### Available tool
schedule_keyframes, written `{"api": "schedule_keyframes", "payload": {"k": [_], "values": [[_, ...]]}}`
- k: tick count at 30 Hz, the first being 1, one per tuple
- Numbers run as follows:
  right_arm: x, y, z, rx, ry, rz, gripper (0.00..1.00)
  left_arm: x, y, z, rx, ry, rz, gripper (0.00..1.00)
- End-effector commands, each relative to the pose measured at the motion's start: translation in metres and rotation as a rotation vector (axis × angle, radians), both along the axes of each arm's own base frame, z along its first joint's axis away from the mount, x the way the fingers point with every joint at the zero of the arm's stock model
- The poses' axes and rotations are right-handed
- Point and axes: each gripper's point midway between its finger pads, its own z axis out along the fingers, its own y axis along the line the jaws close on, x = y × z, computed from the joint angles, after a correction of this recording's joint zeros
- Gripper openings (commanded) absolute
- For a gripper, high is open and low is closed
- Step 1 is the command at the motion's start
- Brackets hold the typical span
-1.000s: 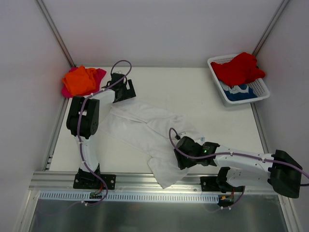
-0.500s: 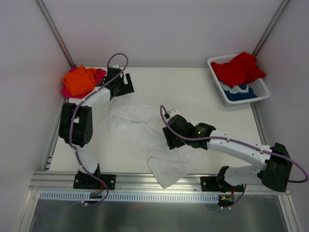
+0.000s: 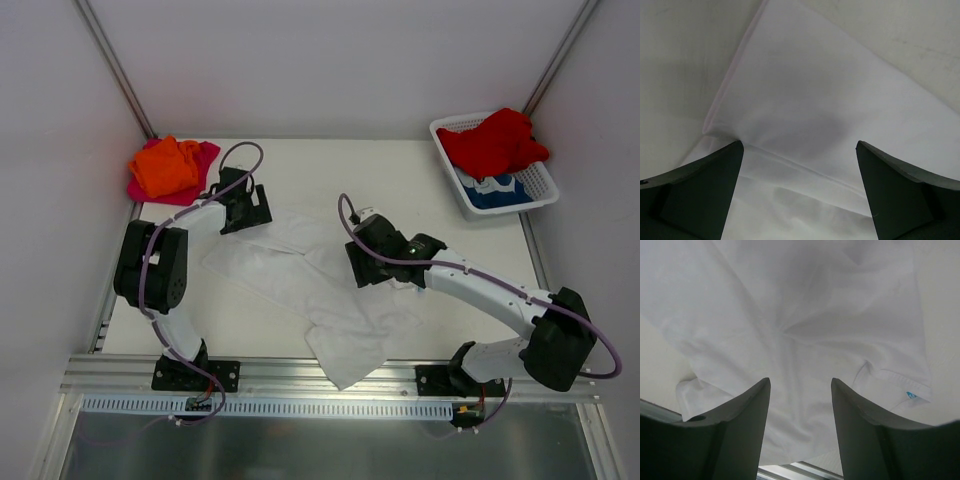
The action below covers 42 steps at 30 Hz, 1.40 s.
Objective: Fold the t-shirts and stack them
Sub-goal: Flatten out the tshirt
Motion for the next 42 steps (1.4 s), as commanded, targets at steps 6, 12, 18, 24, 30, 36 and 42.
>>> {"api": "schedule_keyframes", "payload": {"k": [6,12,18,24,30,36,42], "values": [[0.018,0.003,0.015,0.048,-0.009,0.013,0.56,-0.013,0.017,0.024,0.027,-0.043,0.055,0.97],[0.016,0.01,0.004,0.051,0.024,0.031,0.56,-0.014,0.024,0.036,0.056,-0.065,0.056,0.97],[0.015,0.012,0.009,0.072,0.018,0.04,0.56,-0.011,0.028,0.024,0.094,-0.036,0.067,0.97],[0.014,0.01,0.014,0.084,0.005,0.04,0.56,-0.006,0.026,0.012,0.093,-0.008,0.071,0.94],[0.012,0.01,0.019,0.105,0.002,0.038,0.55,-0.001,0.028,-0.001,0.11,0.02,0.08,0.83],[0.011,0.005,0.019,0.104,-0.004,0.032,0.55,0.003,0.031,-0.004,0.132,0.023,0.091,0.76],[0.01,0.006,0.014,0.101,0.01,0.033,0.56,0.007,0.038,0.007,0.17,-0.002,0.103,0.7]]}}
